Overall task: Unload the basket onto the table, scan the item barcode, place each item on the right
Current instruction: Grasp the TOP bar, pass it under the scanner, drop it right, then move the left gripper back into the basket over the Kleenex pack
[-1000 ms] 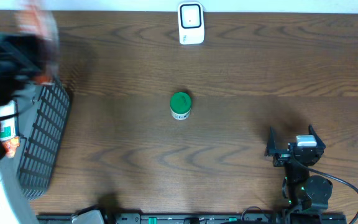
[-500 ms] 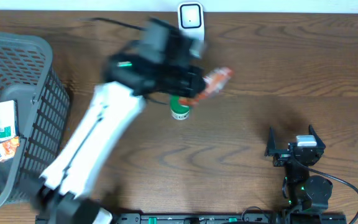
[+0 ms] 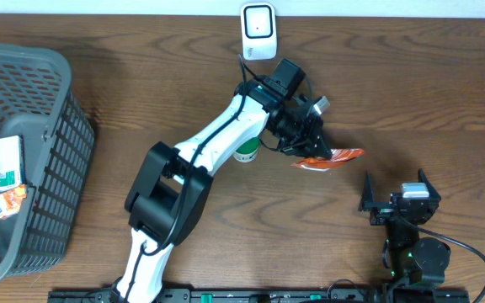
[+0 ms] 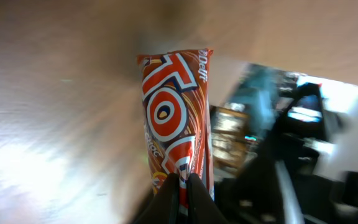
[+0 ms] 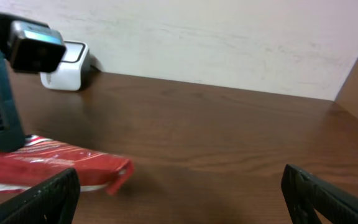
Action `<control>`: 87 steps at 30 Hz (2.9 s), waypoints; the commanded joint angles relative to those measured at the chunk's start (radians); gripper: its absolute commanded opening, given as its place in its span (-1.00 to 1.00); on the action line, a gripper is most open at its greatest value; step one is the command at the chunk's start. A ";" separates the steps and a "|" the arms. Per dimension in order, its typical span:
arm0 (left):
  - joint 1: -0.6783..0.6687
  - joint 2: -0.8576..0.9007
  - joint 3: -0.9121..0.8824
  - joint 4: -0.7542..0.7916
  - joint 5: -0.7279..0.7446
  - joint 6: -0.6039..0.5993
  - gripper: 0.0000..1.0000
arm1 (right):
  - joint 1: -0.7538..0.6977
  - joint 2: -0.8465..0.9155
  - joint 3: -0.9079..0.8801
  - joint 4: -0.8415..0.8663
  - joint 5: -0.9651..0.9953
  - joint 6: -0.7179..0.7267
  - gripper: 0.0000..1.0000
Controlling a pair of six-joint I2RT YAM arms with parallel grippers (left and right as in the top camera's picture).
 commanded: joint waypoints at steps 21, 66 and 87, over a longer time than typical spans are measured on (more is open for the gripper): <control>0.163 -0.089 0.027 0.303 0.133 -0.329 0.80 | 0.009 -0.001 -0.001 -0.004 0.002 -0.011 0.99; 1.410 -0.420 0.020 -0.605 -1.246 -0.416 0.81 | 0.009 -0.001 -0.001 -0.004 0.002 -0.011 0.98; 1.410 -0.286 -0.231 -0.396 -1.314 -0.409 0.81 | 0.009 -0.001 -0.001 -0.004 0.002 -0.011 0.99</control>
